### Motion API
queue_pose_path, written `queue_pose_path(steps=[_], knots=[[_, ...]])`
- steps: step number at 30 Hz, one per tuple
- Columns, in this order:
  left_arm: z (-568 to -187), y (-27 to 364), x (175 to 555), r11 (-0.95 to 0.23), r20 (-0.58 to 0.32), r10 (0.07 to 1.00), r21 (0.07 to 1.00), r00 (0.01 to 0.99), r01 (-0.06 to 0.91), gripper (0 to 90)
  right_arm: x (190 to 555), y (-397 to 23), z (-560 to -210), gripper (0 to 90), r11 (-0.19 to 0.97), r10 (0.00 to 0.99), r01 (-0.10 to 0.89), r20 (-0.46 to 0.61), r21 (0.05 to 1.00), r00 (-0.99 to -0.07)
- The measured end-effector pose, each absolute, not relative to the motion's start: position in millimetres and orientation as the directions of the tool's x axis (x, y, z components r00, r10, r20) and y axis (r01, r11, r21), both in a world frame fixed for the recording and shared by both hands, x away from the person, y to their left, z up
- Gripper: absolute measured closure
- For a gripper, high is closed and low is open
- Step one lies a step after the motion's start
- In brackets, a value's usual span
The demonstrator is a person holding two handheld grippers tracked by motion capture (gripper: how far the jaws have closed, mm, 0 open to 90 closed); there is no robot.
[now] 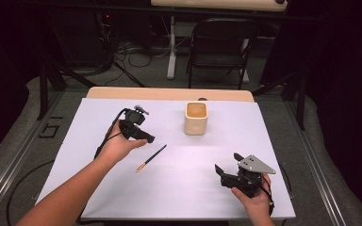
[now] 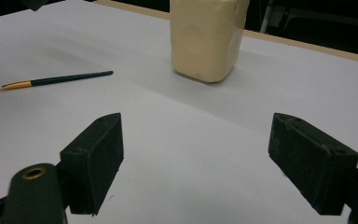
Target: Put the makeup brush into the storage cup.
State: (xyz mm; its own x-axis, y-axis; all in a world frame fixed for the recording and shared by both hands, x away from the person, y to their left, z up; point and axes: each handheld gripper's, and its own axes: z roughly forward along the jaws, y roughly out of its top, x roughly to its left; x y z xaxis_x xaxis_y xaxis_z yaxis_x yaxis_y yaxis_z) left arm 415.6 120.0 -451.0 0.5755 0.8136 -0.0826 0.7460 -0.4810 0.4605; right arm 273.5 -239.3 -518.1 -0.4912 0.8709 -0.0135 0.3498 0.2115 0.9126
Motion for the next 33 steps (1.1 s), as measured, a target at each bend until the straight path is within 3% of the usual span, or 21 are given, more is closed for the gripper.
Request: queue_pose_path(steps=[19, 33], knots=[[-451.3, 119.8, 415.9, -0.489, -0.068, 0.821, 0.430, 0.567, 0.759, 38.6, 274.6, -238.3, -519.7, 17.8, 0.209, 0.871, 0.348, -0.012, 0.914, -0.491], [-454.9, 116.9, 417.6, -0.502, -0.064, 0.833, 0.330, 0.549, 0.799, 45.1, 274.8, -238.4, -520.1, 17.9, 0.212, 0.871, 0.350, -0.014, 0.912, -0.492]])
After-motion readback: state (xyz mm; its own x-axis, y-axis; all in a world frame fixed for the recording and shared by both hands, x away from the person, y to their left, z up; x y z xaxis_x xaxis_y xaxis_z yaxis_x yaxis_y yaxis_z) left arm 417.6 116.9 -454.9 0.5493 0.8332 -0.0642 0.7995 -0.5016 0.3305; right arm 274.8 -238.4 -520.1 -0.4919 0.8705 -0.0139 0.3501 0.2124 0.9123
